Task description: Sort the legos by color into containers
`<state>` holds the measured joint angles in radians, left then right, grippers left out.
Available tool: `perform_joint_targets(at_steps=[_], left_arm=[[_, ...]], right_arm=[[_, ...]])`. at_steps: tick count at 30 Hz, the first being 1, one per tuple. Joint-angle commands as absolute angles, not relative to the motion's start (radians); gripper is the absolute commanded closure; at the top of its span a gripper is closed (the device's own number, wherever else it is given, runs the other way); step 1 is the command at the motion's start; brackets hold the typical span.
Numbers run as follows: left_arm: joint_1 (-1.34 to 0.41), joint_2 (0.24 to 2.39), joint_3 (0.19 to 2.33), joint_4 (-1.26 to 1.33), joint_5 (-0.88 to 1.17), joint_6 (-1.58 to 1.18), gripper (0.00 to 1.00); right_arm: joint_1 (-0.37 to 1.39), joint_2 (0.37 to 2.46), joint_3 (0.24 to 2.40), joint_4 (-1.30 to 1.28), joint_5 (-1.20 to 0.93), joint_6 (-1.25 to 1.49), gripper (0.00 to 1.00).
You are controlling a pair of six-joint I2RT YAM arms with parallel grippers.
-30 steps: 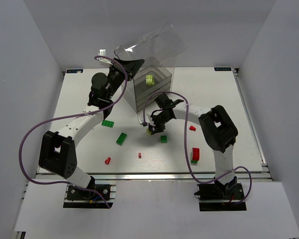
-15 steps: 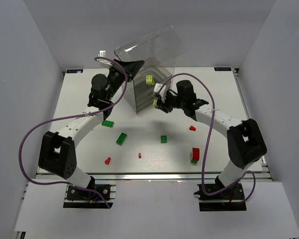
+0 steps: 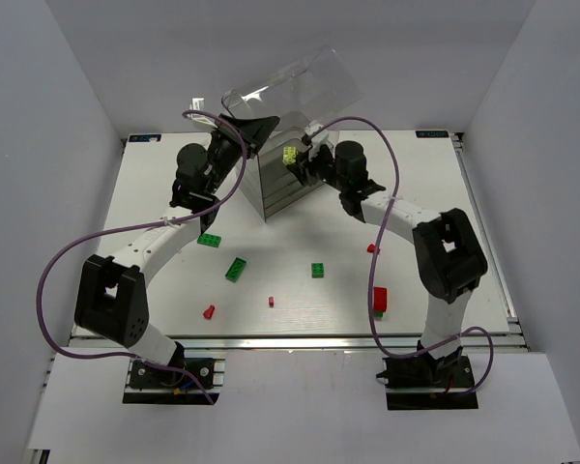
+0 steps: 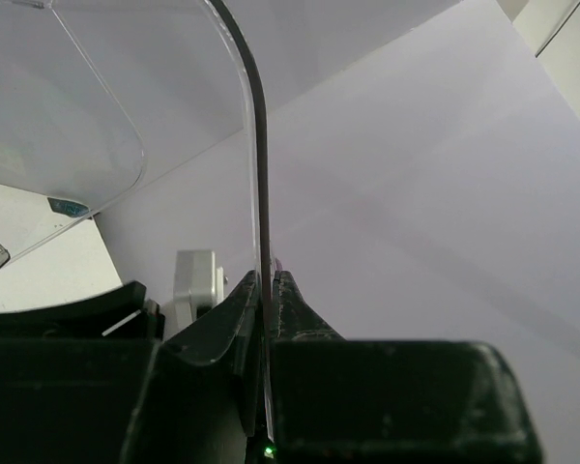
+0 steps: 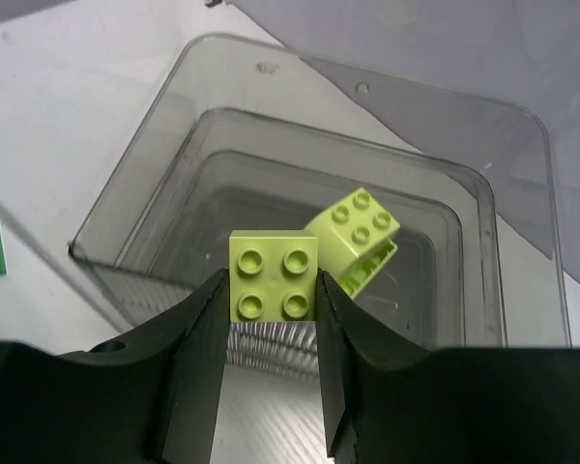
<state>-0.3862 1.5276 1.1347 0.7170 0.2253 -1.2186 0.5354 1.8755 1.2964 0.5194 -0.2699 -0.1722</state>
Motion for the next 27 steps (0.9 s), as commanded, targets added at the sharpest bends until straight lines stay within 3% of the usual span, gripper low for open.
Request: perform_joint_targets(at_steps=[1,7,11,12,15,18,25,26,27], left_arm=[[-0.383,1.466,1.138,0.795,0.221,-1.243,0.83],[-0.383,1.474,1.140,0.805,0.219,-1.246,0.83],[-0.383,1.480,1.146,0.802,0.222,-1.244,0.83],[-0.383,1.483,1.149,0.804,0.224,-1.246,0.83],[-0.383,1.491,1.154,0.805,0.229,-1.246,0.83],[-0.383,1.496,1.158,0.808,0.229,-1.250,0.83],[-0.383,1.502,1.167,0.805,0.230,-1.250,0.83],[-0.383,1.502,1.172,0.805,0.232,-1.249,0.83],[-0.383,1.503,1.173,0.804,0.232,-1.249,0.83]], right_arm=[[0.554,1.922,1.412,0.634,-0.259,-0.100,1.00],[0.566,2.006,1.508,0.588,-0.253,-0.078,0.98],[0.569,2.034,1.529,0.563,-0.265,-0.063,0.80],[0.572,2.037,1.534,0.548,-0.274,-0.063,0.68],[0.568,2.045,1.543,0.523,-0.325,-0.064,0.52],[0.565,2.037,1.534,0.515,-0.357,-0.066,0.44],[0.555,2.000,1.494,0.517,-0.362,-0.040,0.36],[0.554,1.993,1.488,0.520,-0.365,-0.029,0.38],[0.546,1.984,1.480,0.525,-0.370,-0.008,0.51]])
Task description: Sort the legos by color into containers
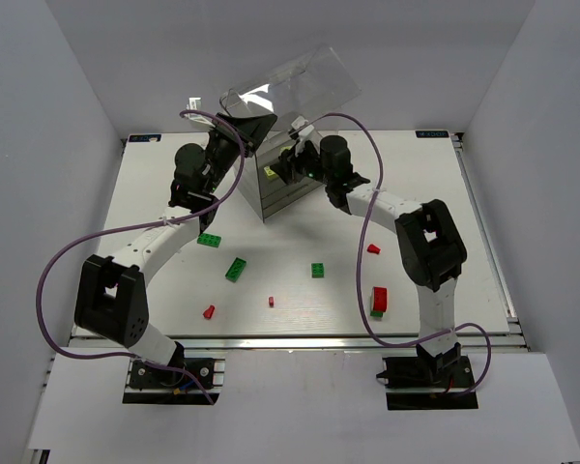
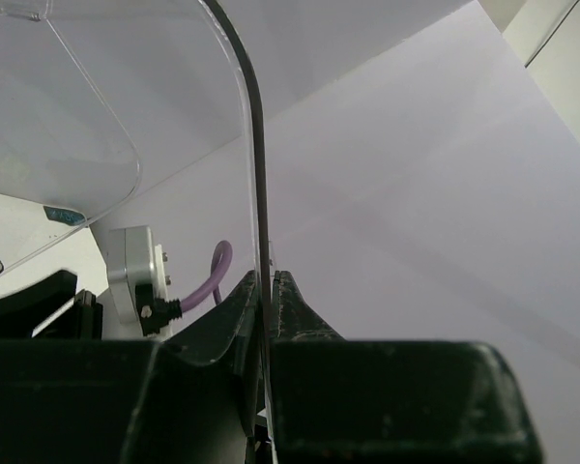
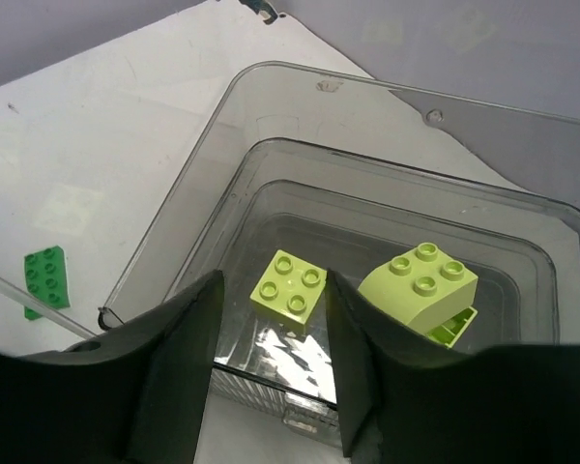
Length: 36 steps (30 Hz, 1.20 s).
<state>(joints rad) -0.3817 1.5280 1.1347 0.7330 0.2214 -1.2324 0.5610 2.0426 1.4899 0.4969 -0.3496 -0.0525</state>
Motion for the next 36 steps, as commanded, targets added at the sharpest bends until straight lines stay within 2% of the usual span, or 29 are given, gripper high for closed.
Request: perform_joint_targets(at_steps=[1,3,8,9,12,19,22,27,36], left_arm=[[-0.383,1.503,1.175,0.802,0.232,-1.249,0.83],[-0.383,1.505,1.180,0.799,0.232,-1.249,0.83],[-0.383,1.514,1.183,0.799,0.236,-1.249,0.83],[-0.383,1.516,1.181,0.801,0.238,-1.247,0.83],[-0.383,1.514,1.175,0.781,0.238,-1.240,0.83],[-0.383,1.476,1.158,0.582,0.238,-1.083,0.83],[-0.394,1.462,1.155,0.494,0.227,-1.013,0.83],[-0.403,1.447,1.161,0.368,0.244,-0.937,0.82],[-0.403,1.410,1.161,0.212,0.282,-0.890,0.73]], right_arm=[[0.542,1.962,1.456,0.532,-0.400,0.032,0.60],[0.517,1.938,1.431,0.557,-0.466,0.073,0.81],[0.459,1.882,1.287,0.664,-0.980,0.130,0.95],[0.457,1.867,1.269,0.640,-1.017,0.117,0.99],[0.451,1.795,1.177,0.542,-1.037,0.008,1.00],[0.416,1.588,1.069,0.255,-0.685,-0.250,1.00],[0.374,1.504,1.014,0.250,-0.629,-0.261,1.00],[0.330,1.419,0.959,0.255,-0.620,-0.238,1.00],[0.299,1.431,0.953,0.232,-0.641,-0.206,1.00]])
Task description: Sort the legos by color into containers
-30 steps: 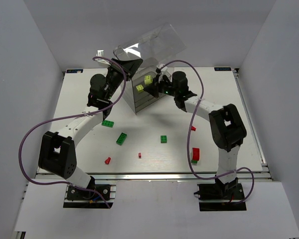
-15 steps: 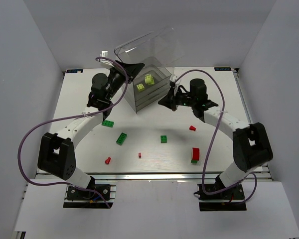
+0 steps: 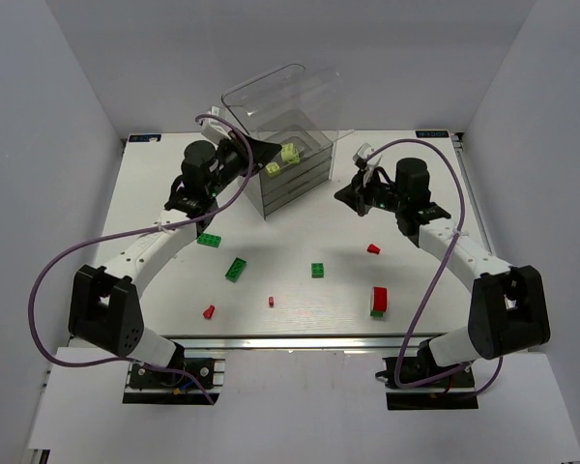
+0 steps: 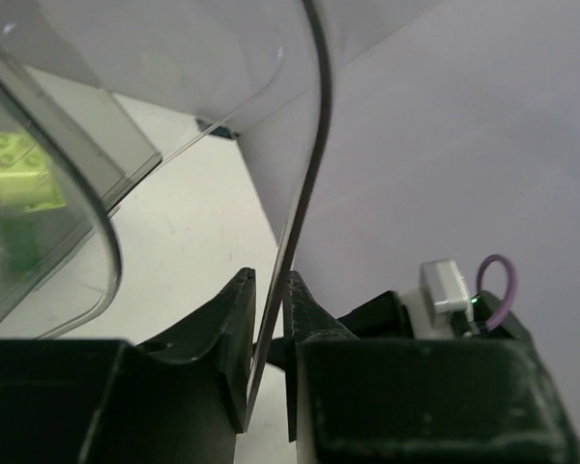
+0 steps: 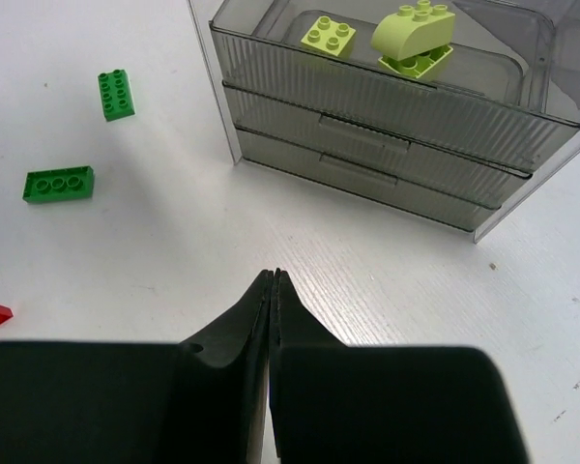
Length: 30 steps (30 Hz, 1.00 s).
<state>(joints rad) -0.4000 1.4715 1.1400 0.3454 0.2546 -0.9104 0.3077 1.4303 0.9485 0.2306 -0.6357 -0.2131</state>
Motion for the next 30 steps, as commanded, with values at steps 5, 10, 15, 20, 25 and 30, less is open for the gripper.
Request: perform_joint_targets(at_steps=[5,10,15,20,25,30], left_arm=[[-0.403,1.370,1.147,0.146,0.299,-0.873,0.69],[-0.403,1.348,1.138,0.092,0.308,-0.859,0.63],[-0.403,1.336,1.135,0.042,0.316,-0.847,0.45],[-0.403,1.344,1.166,0.006,0.319,-0.821,0.36],[-0.403,1.365,1.212,-0.087,0.327,-0.793,0.37],[-0.403,1.390,1.279,-0.219,0.327,-0.743,0.45]], right_arm=[[0.293,1.459,0.994,0.203,-0.643,-0.215,1.00],[0.285,1.489,1.032,0.173,-0.647,-0.187,0.85],[0.284,1.520,1.069,0.143,-0.666,-0.163,0.71],[0.279,1.534,1.092,0.123,-0.680,-0.146,0.67],[0.275,1.539,1.095,0.120,-0.681,-0.143,0.66],[0.272,1.551,1.111,0.098,-0.684,-0.144,0.65]])
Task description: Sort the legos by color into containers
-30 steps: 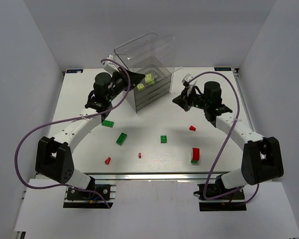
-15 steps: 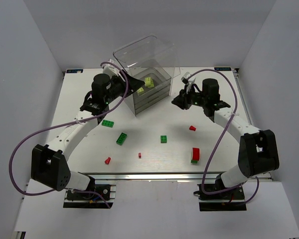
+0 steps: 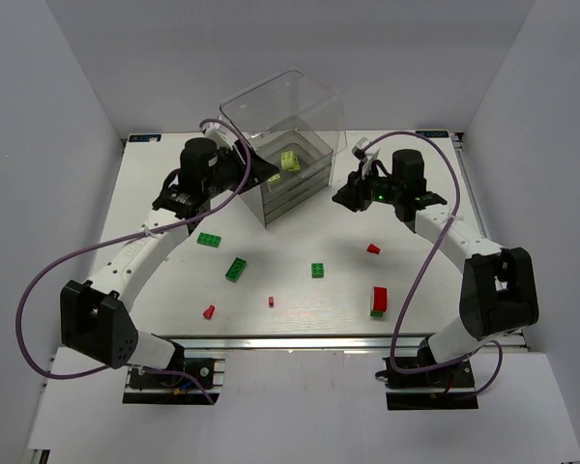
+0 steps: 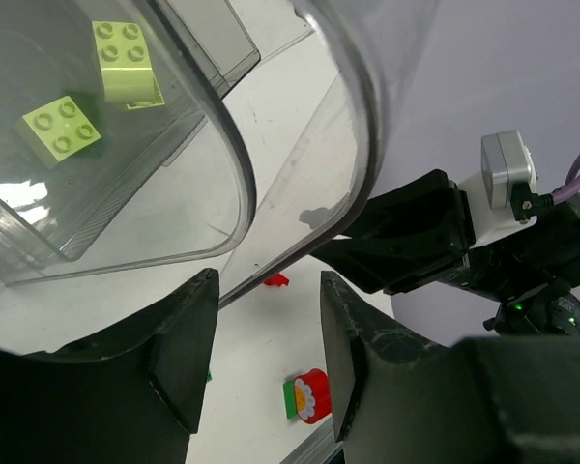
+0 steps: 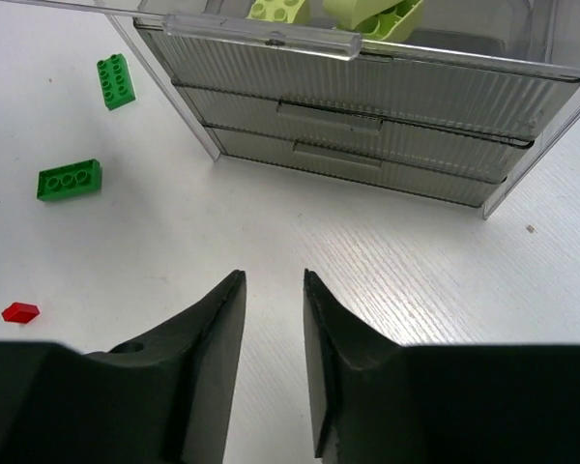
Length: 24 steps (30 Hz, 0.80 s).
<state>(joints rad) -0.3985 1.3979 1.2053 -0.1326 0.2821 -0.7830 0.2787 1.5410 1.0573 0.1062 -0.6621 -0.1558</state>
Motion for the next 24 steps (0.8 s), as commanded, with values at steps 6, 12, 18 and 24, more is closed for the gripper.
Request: perform_joint_targets(at_steps=[6,12,18,24], left_arm=[[-0.403,1.419,1.342,-0.379,0.318,-0.680,0.32],[-0.403,1.424,1.374,-0.478,0.295,-0.635,0.32],[-0.382,1.346,1.301,-0.430,0.316,-0.604,0.88],[-0.382,1.125,1.057,-0.233,0.223,-0.641,0.55]], right_arm=[[0.268,1.577,1.141,0.071,-0.695,-0.141,0.53],[0.268,1.600,1.166,0.060,-0.698,-0.133,0.52],[0.267,1.666,1.204,0.066,-0.690,-0.052,0.53],[0.270,1.892,1.417,0.028,-0.779,0.343,0.44]])
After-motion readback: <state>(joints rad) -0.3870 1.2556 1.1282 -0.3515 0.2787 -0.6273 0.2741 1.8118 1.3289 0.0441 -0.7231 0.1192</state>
